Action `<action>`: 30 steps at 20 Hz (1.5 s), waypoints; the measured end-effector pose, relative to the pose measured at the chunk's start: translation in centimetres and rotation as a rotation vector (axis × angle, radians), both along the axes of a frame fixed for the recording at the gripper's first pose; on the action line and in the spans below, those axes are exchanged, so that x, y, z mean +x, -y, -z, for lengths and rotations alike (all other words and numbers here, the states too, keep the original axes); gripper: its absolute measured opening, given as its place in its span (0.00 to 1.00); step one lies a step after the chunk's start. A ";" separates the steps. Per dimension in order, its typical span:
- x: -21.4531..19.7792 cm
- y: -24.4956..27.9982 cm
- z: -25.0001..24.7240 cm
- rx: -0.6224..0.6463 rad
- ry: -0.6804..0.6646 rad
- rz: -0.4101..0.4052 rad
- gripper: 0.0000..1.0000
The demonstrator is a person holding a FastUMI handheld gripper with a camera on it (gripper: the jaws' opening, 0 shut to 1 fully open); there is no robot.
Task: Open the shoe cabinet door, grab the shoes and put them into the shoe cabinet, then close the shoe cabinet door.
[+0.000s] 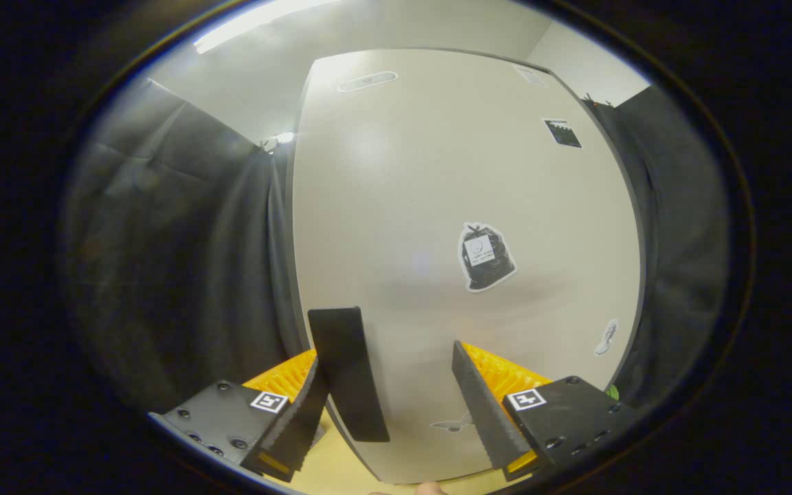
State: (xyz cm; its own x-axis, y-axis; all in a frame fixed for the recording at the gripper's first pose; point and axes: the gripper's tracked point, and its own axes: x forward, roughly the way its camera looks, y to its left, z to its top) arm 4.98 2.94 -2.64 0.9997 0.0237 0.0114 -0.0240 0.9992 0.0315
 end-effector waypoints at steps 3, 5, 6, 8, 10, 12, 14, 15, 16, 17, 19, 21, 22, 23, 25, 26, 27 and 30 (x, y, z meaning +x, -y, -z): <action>0.1 -0.1 0.0 0.001 -0.001 0.023 0.99; 0.2 0.0 0.0 0.005 -0.002 0.034 0.99; 0.3 0.0 0.0 0.006 -0.001 0.039 0.99; 0.4 0.0 0.0 0.007 0.001 0.051 0.99; 0.5 0.1 0.0 0.004 0.004 0.065 0.99; 0.5 0.2 0.2 -0.001 0.005 0.082 0.99; 0.5 0.2 0.1 0.001 0.005 0.095 0.99; 0.4 0.1 0.1 0.006 0.005 0.094 0.99; 0.3 -0.2 0.0 0.014 0.010 0.083 0.99; 0.0 -0.3 -0.2 0.018 0.016 0.074 0.99; -0.8 -0.7 -0.6 0.011 0.025 0.065 0.99; -1.3 -0.9 -1.0 -0.008 0.034 0.063 0.99; -1.5 -0.9 -1.1 -0.015 0.039 0.064 0.99; -1.8 -0.9 -1.3 -0.017 0.042 0.065 0.99; -2.3 -0.7 -1.5 -0.017 0.045 0.069 0.99; -2.6 -0.6 -1.6 -0.017 0.046 0.069 0.99; -2.9 -0.4 -1.7 -0.019 0.048 0.071 0.99; -3.9 0.1 -2.2 -0.026 0.060 0.077 0.99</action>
